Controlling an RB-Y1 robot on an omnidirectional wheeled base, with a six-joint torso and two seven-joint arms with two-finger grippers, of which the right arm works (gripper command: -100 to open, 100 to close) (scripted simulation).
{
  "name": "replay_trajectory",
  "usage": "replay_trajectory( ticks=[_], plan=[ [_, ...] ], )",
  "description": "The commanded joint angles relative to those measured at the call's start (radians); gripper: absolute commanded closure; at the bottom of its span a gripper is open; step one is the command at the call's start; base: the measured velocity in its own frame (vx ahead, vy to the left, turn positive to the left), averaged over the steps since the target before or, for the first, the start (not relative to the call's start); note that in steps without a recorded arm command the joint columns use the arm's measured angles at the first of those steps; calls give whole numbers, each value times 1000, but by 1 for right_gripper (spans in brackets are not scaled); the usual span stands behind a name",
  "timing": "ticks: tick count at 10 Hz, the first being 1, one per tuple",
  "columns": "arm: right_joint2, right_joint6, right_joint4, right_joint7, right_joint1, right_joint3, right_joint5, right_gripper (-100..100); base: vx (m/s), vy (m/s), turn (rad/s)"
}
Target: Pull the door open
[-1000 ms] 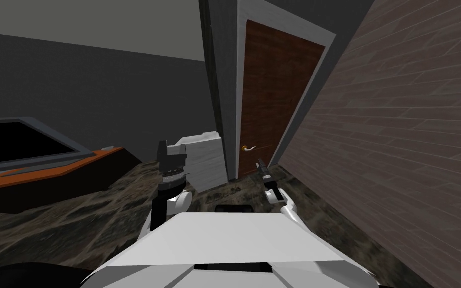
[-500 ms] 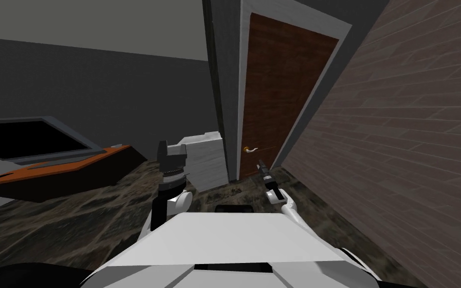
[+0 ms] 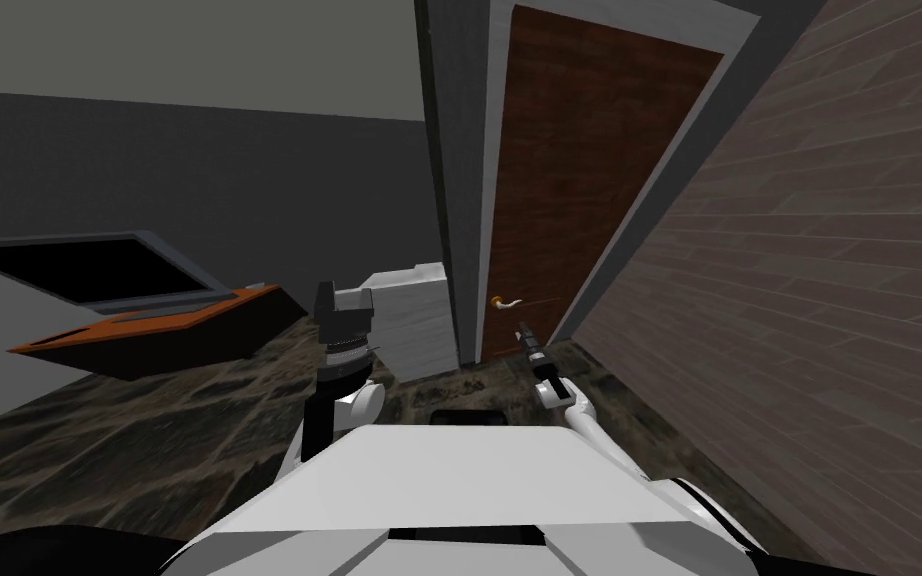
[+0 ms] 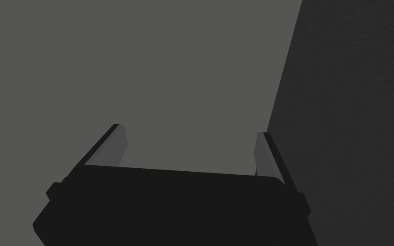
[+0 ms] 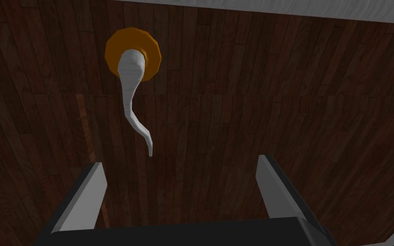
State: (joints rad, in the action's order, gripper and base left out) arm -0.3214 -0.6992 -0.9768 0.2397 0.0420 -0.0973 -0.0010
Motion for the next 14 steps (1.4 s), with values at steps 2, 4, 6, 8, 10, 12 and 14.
replay_trajectory(
  ticks=[2, 4, 6, 8, 10, 12, 14],
  plan=[
    [-16, -18, 89, 10, 35, -8, -6, -100, 61, -55, 120],
    [-28, -30, 142, 18, 57, -14, -10, -100, 62, -63, 112],
    [-38, -40, 190, 24, 76, -18, -14, -100, 49, -46, 90],
    [-45, -47, 225, 29, 91, -22, -17, -100, 45, -39, 76],
    [-56, -58, 272, 35, 110, -27, -21, -100, 43, -47, 92],
    [-55, -59, 284, 28, 111, 6, -24, -100, 33, -13, 156],
    [-60, -65, 314, 21, 113, 53, -32, -100, 90, -12, 347]
  ],
)
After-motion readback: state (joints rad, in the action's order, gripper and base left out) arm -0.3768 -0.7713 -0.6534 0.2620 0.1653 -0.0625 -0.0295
